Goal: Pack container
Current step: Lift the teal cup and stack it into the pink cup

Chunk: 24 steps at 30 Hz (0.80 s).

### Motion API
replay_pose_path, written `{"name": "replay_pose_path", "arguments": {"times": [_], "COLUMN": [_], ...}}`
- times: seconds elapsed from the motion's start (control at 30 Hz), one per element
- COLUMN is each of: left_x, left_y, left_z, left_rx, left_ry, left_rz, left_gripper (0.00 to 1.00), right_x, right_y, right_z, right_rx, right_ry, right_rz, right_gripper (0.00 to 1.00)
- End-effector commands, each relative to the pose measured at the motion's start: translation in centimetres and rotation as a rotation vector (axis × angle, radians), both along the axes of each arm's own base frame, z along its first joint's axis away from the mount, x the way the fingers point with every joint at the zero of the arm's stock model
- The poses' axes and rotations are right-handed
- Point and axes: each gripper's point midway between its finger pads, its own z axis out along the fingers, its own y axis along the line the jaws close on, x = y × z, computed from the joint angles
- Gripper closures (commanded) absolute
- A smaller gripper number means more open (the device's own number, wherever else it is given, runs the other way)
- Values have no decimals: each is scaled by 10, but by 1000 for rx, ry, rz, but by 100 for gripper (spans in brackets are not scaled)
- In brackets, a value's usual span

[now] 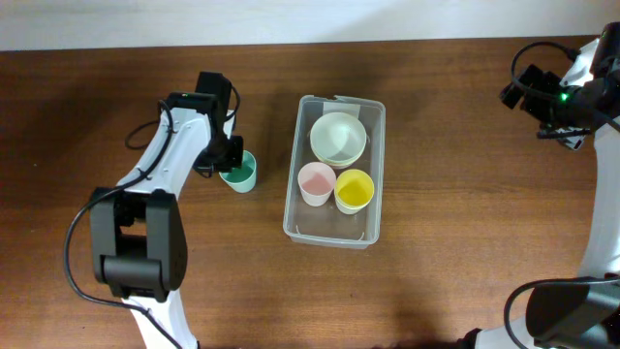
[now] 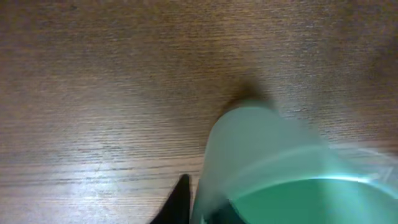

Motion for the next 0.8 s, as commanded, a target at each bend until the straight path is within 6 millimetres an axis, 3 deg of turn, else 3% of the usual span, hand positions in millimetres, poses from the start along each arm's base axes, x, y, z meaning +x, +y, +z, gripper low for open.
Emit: {"name": "replay_pose_path", "arguments": {"times": [0.0,0.07,0.27,0.37,0.47,0.57,0.77], "left_x": [3,3,7,3,-4,-14,-37], "left_y": [-2,-3,-10,-35,-63,-96,-151], "left_z": [0,6,88,146,177,186,165], "left_rx": [-18,-17,-25,-40,-55,-69,-78], "left_ry": [-7,-9,-76,-162,-228,-256,-224], "left_rz": [-1,-20,-47,-120,-208,-296,-439], "left_gripper": [99,99,99,99,99,99,99], "right_x": [1,1,1,1,1,1,1], "right_y": [-2,-2,-2,-2,-2,-2,-2], "right_z": [0,0,0,1,1,0,0], "right_rx": [-9,-9,-9,-9,-9,-9,-9], "right_ry": [-3,-3,-3,-3,-3,-3,-3], "right_rz": [1,1,1,1,1,1,1], "right_gripper": [1,1,1,1,1,1,1]}}
